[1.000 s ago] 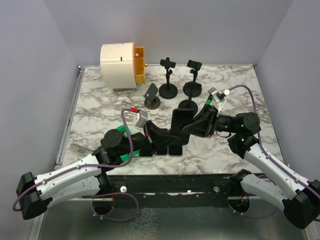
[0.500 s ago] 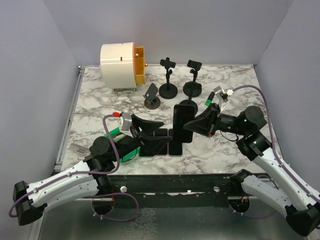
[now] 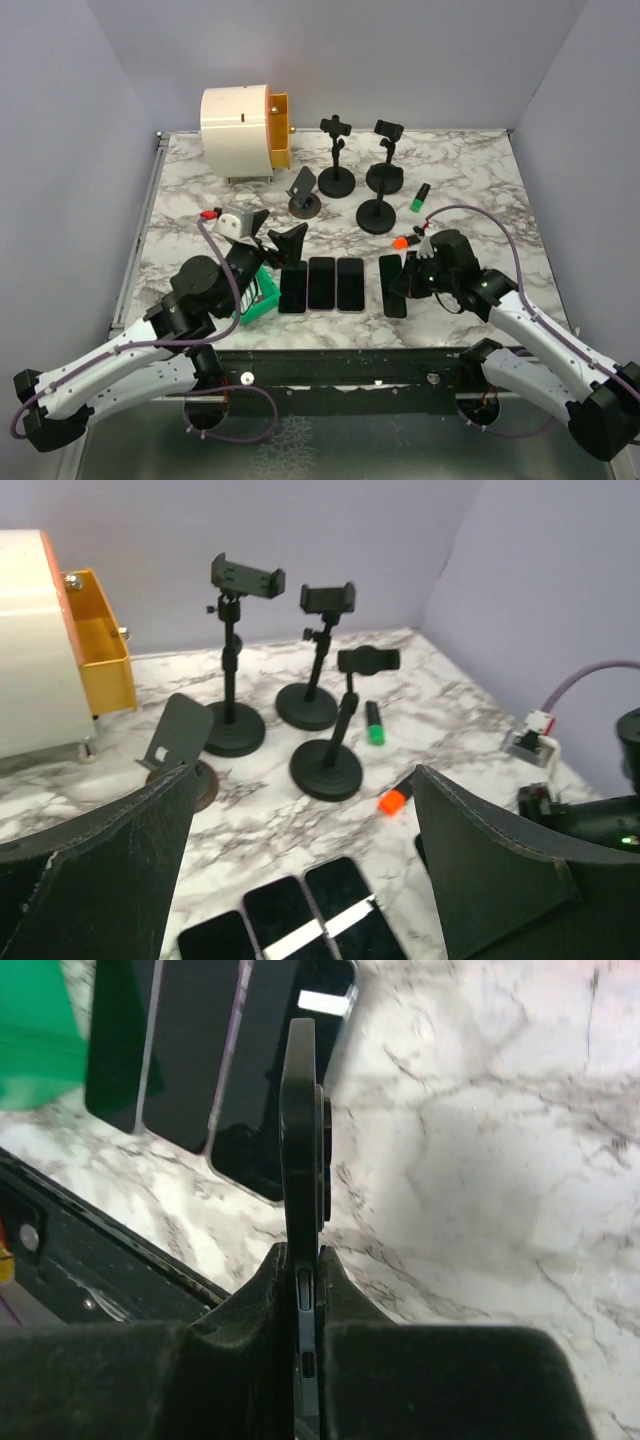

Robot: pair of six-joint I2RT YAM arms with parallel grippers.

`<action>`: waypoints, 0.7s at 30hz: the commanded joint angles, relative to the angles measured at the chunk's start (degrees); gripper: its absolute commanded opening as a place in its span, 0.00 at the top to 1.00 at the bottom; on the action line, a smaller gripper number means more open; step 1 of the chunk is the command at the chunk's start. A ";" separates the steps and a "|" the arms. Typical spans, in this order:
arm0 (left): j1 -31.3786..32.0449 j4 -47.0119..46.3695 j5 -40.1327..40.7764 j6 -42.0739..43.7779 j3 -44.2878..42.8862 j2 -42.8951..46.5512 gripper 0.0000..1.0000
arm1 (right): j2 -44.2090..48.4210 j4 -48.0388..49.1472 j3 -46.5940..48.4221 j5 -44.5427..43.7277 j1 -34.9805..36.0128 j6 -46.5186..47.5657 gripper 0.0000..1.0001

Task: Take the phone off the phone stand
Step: Place the phone at the center of the board.

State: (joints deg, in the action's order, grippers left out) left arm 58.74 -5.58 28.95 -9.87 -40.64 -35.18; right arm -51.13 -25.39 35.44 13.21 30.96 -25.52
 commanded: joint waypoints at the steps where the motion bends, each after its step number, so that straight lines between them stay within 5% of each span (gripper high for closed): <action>1: 0.02 6.61 2.77 7.92 -3.06 -5.26 0.12 | 0.35 0.65 -0.62 -2.84 0.08 -1.95 1.00; 9: -0.03 0.29 -1.87 7.46 1.70 -6.60 0.11 | -5.69 6.43 -3.27 1.49 -2.08 -3.81 1.00; 21: -0.25 2.51 -3.14 6.75 3.45 -6.20 0.11 | -15.21 12.97 -2.87 13.40 -9.73 -4.19 1.00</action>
State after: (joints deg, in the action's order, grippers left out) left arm 58.72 -3.86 27.42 -3.49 -37.30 -41.08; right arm -63.77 -17.41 32.18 20.08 22.44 -28.93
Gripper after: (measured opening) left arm 0.888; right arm 0.103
